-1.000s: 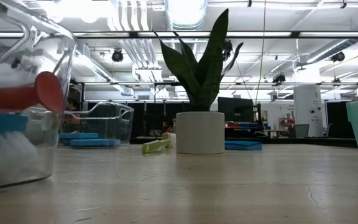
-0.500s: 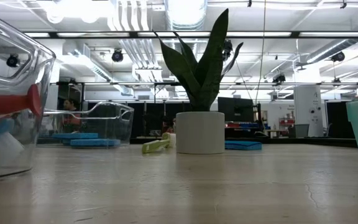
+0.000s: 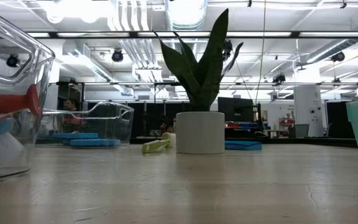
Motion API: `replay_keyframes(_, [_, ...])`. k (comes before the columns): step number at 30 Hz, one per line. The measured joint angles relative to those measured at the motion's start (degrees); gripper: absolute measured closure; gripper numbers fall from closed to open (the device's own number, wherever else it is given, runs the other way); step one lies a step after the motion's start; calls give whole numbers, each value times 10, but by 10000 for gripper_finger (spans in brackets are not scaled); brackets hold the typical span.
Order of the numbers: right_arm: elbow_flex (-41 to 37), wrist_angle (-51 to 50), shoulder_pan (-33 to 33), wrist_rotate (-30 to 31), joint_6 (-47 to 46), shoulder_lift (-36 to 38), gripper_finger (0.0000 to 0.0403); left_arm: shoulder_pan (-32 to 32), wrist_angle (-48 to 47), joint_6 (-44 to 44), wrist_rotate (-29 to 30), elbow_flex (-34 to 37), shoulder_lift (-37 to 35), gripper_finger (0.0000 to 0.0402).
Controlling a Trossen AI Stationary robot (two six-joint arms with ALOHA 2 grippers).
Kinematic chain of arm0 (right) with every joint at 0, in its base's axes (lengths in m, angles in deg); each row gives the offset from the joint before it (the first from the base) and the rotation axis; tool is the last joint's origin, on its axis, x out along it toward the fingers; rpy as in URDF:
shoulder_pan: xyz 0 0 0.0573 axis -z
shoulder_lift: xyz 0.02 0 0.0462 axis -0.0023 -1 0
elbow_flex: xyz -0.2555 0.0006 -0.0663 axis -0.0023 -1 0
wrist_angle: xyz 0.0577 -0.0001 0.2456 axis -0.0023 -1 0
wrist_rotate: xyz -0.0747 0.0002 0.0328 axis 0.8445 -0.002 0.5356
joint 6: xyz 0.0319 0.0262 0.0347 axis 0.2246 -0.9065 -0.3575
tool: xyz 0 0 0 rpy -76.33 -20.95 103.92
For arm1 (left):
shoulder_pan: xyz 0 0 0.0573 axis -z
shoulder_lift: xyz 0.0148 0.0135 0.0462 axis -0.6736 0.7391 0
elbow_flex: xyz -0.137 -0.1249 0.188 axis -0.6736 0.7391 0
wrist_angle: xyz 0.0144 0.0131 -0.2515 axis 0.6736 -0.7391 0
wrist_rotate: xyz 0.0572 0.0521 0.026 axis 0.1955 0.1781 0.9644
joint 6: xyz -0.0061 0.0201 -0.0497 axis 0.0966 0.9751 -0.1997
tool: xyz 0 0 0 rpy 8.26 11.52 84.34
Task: Pick & Place Kitchen Sink Supplies
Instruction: Put the yellow dish brush into the bottom transparent bin
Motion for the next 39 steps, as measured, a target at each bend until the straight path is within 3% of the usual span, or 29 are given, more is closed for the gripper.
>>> replay_keyframes(6, [5,-12,0,0,6,4,209,0,-1,20,-11,0,-44,202])
replay_keyframes(11, [5,-27,-2,0,6,17,209,-2,-2,30,42,0,-107,200])
replay_keyframes(14, [6,-46,-3,1,-1,29,209,-6,-1,34,143,0,-152,200])
replay_keyframes(17, [6,-63,-5,1,-7,45,209,-8,2,39,282,0,-192,200])
replay_keyframes(20, [6,-93,-10,0,-11,65,209,-13,20,98,433,0,-217,200])
replay_keyframes(23, [6,-114,-17,0,-20,94,209,-44,33,128,485,0,-228,199])
replay_keyframes(28, [-6,-121,-31,0,-30,156,209,-143,36,186,490,0,-215,199])
replay_keyframes(32, [-30,-138,-37,-8,-41,219,212,-221,36,230,454,0,-183,199])
replay_keyframes(39, [-104,-141,-36,-18,-62,334,243,-303,45,248,374,0,-114,199])
